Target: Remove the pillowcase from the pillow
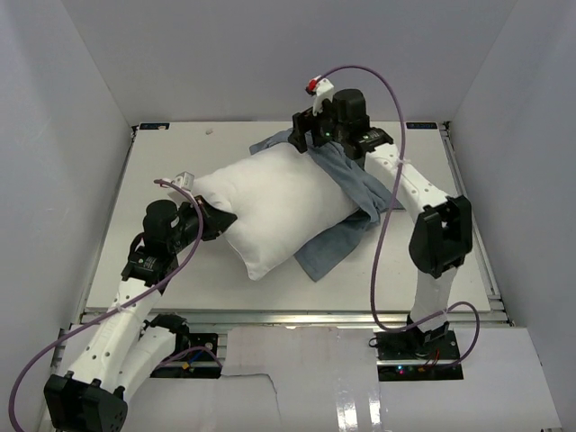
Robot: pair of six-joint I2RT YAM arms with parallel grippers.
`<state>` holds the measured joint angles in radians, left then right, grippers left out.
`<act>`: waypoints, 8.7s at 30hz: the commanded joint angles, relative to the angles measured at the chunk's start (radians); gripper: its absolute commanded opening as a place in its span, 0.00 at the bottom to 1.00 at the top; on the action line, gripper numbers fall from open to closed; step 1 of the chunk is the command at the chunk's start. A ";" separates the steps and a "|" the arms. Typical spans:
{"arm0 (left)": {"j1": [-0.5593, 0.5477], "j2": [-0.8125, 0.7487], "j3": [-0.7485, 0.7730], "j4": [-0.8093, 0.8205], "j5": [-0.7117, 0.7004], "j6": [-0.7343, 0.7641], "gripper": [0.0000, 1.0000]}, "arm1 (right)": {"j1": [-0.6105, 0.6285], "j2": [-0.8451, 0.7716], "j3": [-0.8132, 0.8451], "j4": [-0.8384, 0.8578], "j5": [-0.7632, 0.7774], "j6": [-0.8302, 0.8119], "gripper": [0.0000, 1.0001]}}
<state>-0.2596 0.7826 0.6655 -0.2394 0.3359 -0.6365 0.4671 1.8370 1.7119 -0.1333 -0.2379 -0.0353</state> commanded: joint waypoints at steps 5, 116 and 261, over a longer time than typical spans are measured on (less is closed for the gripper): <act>-0.007 -0.042 0.014 0.035 0.041 0.008 0.00 | 0.015 0.275 0.291 -0.193 0.081 -0.052 0.98; 0.396 0.449 0.777 -0.265 0.138 0.149 0.00 | -0.423 -0.501 -0.952 0.167 -0.130 0.247 0.58; -0.107 0.936 1.010 -0.275 -0.465 0.288 0.00 | -0.085 -0.472 -0.721 0.192 0.084 0.250 0.99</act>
<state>-0.3443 1.7897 1.6985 -0.5251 -0.2008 -0.3477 0.3798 1.4712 0.9276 0.0082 -0.2024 0.1909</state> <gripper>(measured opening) 0.034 0.991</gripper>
